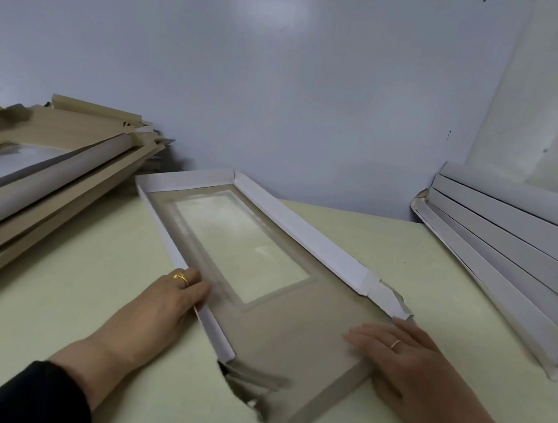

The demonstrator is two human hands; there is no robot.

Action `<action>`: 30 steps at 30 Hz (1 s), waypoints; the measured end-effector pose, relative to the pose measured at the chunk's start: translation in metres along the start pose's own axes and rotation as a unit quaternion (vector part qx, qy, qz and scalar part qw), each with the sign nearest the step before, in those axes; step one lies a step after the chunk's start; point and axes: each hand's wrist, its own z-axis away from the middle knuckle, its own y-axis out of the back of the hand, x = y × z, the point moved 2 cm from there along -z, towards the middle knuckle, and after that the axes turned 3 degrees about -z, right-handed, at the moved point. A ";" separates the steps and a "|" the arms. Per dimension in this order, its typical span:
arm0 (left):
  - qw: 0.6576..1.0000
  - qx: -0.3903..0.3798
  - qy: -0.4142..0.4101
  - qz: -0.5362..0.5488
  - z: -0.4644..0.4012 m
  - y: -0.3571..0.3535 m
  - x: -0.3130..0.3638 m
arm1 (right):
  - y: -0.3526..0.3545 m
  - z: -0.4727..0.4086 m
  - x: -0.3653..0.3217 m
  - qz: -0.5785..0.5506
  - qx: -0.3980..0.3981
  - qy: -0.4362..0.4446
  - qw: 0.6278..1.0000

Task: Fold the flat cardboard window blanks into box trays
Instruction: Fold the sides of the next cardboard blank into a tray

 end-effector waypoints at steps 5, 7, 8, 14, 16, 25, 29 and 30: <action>0.985 -0.048 0.120 0.112 -0.001 -0.003 -0.020 | -0.004 -0.019 -0.041 0.032 0.029 0.080 0.996; 0.983 -0.021 0.145 0.114 0.001 0.006 -0.019 | -0.009 -0.024 -0.057 0.073 0.067 0.093 0.991; 0.986 0.023 0.142 0.086 0.000 0.013 -0.015 | -0.013 -0.025 -0.064 0.090 0.074 0.091 0.989; 0.996 -0.057 -0.039 0.052 0.009 0.020 0.070 | -0.027 -0.041 -0.076 0.009 -0.072 0.066 0.995; 0.988 -0.130 -0.062 -0.048 0.015 0.008 0.084 | -0.029 -0.040 -0.076 -0.031 -0.120 0.051 0.991; 0.975 -0.198 0.006 -0.102 0.031 0.005 0.052 | -0.026 -0.021 -0.039 -0.169 -0.178 0.005 0.969; 0.980 -0.184 0.032 0.073 0.038 0.002 0.034 | -0.016 -0.013 -0.016 -0.334 -0.140 -0.058 0.930; 0.977 -0.165 0.044 0.126 0.039 0.001 0.031 | -0.015 -0.012 -0.012 -0.366 -0.121 -0.076 0.920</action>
